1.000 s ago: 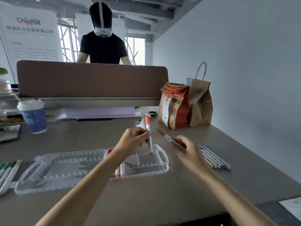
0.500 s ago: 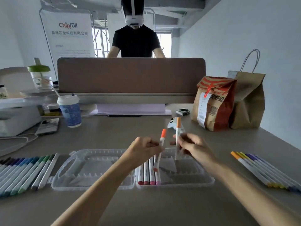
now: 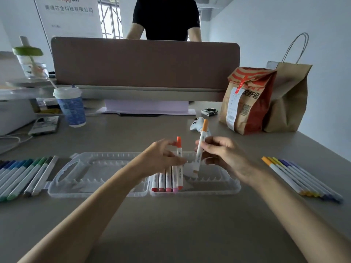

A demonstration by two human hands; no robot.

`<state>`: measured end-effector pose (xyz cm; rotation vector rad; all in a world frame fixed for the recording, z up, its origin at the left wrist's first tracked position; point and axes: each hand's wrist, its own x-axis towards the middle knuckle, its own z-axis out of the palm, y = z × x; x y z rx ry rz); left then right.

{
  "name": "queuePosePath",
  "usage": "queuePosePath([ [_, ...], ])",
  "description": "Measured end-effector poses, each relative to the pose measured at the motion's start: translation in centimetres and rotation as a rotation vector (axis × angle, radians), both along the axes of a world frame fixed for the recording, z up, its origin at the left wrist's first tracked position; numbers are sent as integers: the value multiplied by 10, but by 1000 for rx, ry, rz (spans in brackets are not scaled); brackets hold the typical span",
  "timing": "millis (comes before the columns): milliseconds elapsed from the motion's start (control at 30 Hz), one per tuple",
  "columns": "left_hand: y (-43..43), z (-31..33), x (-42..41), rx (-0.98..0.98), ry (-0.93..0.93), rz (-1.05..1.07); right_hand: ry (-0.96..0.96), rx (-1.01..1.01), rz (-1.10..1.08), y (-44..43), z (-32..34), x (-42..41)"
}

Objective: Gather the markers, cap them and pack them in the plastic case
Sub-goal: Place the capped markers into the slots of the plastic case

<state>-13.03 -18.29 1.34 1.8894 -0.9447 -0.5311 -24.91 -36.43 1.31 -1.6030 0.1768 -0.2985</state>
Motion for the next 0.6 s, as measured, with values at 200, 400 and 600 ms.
queuePosePath([
  [200,-5,-16,3,88,-443,8,-4,-40,-13,5,4,-5],
  [400,-4,-22,5,186,-666,1,6,-77,-20,6,6,-8],
  [600,2,-17,12,387,-669,-124,39,-111,-19,8,2,-6],
])
